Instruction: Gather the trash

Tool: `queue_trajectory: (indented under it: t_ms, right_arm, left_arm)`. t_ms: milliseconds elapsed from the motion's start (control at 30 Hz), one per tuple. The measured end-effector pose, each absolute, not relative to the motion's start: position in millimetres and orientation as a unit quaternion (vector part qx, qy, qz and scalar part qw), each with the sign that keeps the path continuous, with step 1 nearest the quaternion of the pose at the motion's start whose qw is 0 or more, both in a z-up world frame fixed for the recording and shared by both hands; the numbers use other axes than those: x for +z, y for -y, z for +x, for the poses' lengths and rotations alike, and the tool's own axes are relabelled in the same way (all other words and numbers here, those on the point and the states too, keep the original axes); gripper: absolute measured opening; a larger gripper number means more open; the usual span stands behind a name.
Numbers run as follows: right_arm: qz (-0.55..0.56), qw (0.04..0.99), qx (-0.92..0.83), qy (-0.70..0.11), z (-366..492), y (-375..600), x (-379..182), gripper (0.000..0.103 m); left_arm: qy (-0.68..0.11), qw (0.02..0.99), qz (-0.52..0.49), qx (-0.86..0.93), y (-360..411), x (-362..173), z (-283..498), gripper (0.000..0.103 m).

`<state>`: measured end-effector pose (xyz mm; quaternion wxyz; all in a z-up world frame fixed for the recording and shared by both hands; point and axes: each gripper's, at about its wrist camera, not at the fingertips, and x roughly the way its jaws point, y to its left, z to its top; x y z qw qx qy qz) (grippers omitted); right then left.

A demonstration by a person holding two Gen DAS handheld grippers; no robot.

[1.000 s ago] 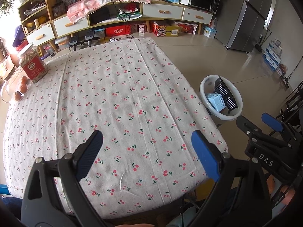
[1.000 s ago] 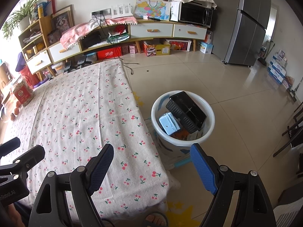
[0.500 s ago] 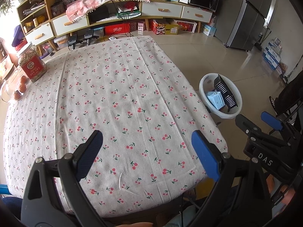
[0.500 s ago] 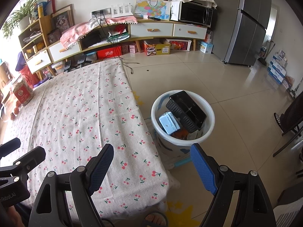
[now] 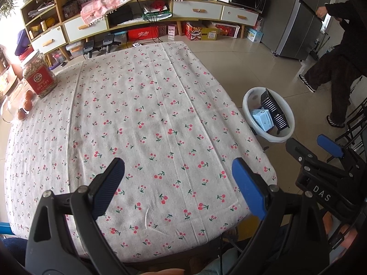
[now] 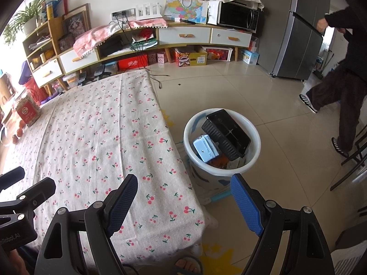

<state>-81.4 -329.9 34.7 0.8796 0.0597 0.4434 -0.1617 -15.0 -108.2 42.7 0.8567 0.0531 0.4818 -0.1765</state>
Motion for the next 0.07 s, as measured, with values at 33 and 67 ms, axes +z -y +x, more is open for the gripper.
queue_trajectory:
  t_ms: [33,67]
  right_arm:
    - [0.06,0.88,-0.162,-0.443,-81.6,329.9,34.7,0.084]
    - [0.06,0.88,-0.162,-0.443,-82.1,330.0,34.6,0.084]
  left_arm:
    - [-0.482,0.857,0.053,-0.177,108.2,42.7,-15.0,0.094]
    - [-0.482,0.857,0.053,-0.177,108.2,42.7,-15.1,0.094]
